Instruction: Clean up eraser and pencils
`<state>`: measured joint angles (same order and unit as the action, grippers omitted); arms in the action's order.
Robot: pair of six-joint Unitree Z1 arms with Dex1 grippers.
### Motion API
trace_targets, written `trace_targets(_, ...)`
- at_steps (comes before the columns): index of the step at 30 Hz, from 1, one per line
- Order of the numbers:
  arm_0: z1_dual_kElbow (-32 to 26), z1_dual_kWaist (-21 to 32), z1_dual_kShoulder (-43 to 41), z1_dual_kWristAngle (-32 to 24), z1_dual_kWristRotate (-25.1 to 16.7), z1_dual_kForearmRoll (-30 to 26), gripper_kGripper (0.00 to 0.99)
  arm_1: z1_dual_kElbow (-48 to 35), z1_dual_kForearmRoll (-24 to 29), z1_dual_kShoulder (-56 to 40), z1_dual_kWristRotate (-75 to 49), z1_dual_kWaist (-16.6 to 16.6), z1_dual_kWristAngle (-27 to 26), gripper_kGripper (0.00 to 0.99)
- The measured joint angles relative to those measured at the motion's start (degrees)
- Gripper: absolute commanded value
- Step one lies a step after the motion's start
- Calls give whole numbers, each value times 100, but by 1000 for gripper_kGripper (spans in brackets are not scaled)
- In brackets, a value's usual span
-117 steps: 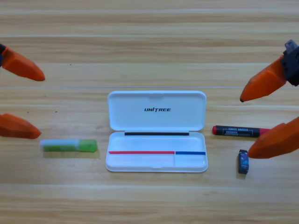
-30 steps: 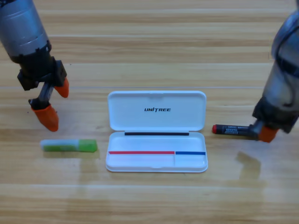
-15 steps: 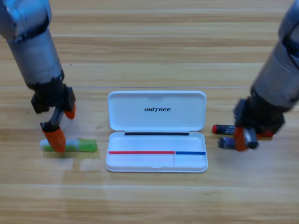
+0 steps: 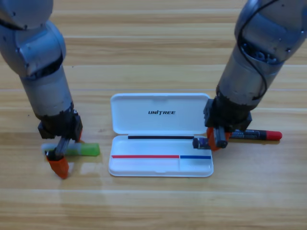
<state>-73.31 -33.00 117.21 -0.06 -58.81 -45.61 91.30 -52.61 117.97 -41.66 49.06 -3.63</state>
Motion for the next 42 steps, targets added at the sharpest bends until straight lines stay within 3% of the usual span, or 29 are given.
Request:
trace_targets(7, 203, -51, -91, 116, 4, 278, 937, 146, -10, 306, -4, 83, -80, 0)
trace_targets(14, 330, -61, -150, 148, 106, 487, 698, 183, -10, 481, -4, 136, -168, 0)
trace_targets(18, 331, -74, -150, 185, 115, 490, 451, 215, -10, 544, -4, 139, -168, 0)
trace_targets(22, 309, -89, -133, 252, 115, 487, 0, 248, -10, 635, -4, 139, -160, 0)
trace_targets(25, 216, -90, -93, 335, 118, 485, 0, 249, -10, 730, -4, 139, -140, 0)
trace_targets(26, 202, -92, -87, 375, 152, 485, 0, 249, -10, 733, -4, 139, -133, 104)
trace_targets(29, 197, -116, -87, 485, 296, 473, 0, 263, -10, 733, -4, 139, -126, 655)
trace_targets(30, 172, -123, -87, 514, 312, 411, 0, 263, -10, 733, -4, 139, -126, 798)
trace_targets(31, 113, -127, -87, 540, 338, 276, 0, 263, -10, 733, -4, 139, -126, 841)
trace_targets(34, -292, -145, -88, 564, 474, -375, 0, 272, -10, 691, -4, 139, -126, 847)
trace_targets(42, -2116, -657, -150, 525, 1167, -1950, 0, 262, -288, 113, -4, 140, -162, 890)
